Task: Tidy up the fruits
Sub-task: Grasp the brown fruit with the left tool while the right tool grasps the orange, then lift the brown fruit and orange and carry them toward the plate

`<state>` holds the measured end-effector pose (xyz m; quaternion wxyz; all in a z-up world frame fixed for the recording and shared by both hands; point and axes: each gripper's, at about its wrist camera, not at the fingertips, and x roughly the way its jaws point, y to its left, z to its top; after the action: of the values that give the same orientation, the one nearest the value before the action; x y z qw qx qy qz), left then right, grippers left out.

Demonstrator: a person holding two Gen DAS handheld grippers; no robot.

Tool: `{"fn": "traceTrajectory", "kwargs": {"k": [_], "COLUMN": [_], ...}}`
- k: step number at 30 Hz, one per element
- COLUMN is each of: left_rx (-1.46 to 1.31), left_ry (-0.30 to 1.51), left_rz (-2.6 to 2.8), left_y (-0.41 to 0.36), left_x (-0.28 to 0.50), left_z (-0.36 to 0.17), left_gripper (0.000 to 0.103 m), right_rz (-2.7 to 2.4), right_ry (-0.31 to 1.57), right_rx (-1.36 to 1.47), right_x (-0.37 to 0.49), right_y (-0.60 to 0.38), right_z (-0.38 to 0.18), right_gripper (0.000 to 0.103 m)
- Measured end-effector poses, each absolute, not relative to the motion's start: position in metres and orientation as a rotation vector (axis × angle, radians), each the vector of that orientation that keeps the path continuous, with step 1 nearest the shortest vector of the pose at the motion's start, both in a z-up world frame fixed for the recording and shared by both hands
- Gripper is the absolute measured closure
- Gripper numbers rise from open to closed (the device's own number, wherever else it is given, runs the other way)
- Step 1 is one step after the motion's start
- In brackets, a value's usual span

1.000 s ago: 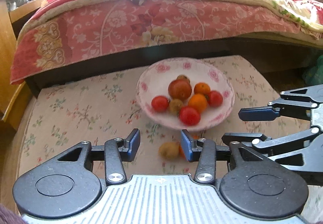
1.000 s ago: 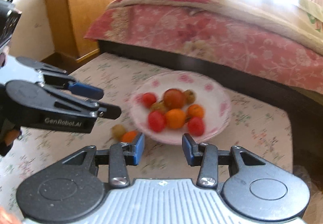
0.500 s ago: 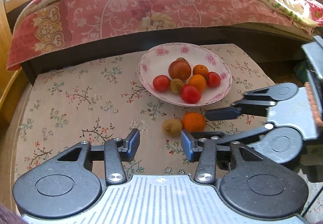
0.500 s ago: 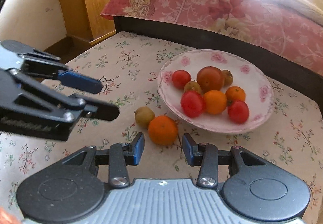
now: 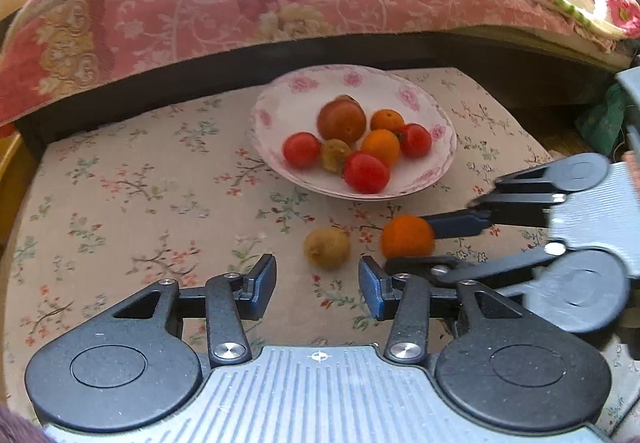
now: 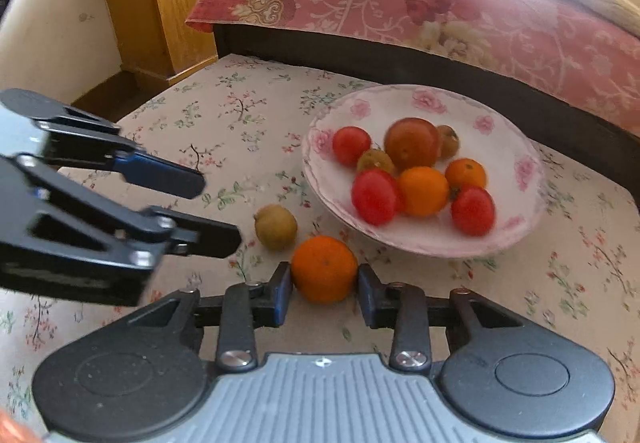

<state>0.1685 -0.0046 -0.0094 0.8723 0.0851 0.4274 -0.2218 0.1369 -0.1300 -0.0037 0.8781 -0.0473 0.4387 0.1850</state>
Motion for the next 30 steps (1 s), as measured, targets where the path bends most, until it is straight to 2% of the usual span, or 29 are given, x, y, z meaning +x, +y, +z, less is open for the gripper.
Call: {"fn": "traceTrajectory", "kwargs": {"k": [7,9,12,30], "left_rx": [0.181,0.191,0.195,0.269], "left_ry": [0.911,0.915,0.907,0.985], "left_rz": [-0.45,-0.436,-0.42,-0.509], "left_y": [-0.023,-0.026,-0.026,-0.045], "left_x": [0.182,0.183,0.182,0.093], "left_z": [-0.027,-0.029,-0.029,-0.012], "left_gripper": [0.053,0.06,0.066,0.066], "right_rz": [0.334,0.323,0.313,0.305], "right_ry": [0.939,0.942,0.944,0.987], "right_rx": [-0.086,-0.075,-0.074,-0.085], "right_x": [0.115,0.109,0.1,0.045], "right_y": [-0.155,-0.161,-0.166,-0.172], "right_z": [0.008,0.01,0.012,0.016], "right_gripper": [0.066,0.066,0.066,0.066]}}
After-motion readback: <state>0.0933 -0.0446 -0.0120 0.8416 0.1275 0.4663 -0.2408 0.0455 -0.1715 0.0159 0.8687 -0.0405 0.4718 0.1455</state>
